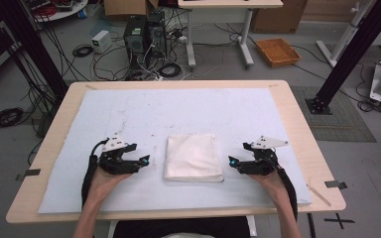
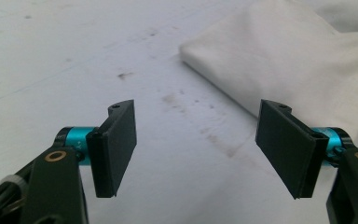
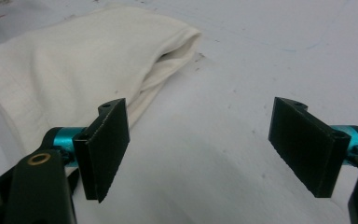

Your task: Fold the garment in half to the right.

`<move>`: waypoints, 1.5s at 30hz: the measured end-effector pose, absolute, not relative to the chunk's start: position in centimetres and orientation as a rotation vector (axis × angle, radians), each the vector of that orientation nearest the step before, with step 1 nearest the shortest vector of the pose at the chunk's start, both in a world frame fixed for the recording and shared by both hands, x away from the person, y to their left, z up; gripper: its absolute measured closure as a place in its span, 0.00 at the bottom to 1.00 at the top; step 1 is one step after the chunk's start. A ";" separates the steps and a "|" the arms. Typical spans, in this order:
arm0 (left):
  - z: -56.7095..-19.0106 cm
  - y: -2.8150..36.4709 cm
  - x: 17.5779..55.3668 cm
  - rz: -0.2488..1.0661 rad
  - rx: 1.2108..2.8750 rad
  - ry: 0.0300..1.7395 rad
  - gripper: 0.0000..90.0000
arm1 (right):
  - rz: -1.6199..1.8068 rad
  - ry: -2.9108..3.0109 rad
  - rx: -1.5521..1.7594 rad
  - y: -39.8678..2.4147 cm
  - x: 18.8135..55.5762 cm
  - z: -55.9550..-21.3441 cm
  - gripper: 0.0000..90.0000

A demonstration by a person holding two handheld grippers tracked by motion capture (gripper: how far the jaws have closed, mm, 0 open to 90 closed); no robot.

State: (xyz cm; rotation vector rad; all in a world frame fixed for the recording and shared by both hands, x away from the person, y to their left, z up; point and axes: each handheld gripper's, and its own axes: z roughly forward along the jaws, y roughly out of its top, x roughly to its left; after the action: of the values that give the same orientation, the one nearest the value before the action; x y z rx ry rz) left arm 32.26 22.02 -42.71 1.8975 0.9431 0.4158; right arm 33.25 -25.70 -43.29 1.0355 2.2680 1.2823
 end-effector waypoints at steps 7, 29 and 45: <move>-42.5 24.6 32.0 0.463 1.902 0.982 0.32 | 1.270 2.202 1.081 -27.7 32.9 -42.7 0.23; -42.6 29.3 31.3 0.523 1.823 1.092 0.32 | 1.281 2.174 1.111 -29.3 33.4 -42.9 0.23; -42.4 29.0 31.3 0.552 1.837 1.094 0.32 | 1.284 2.145 1.127 -30.1 33.0 -42.7 0.23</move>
State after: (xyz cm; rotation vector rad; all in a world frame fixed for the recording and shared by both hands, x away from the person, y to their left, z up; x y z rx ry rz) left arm 31.33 28.95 -42.37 1.8373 1.0937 0.5516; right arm 33.01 -30.09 -42.68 1.1265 2.1450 1.2843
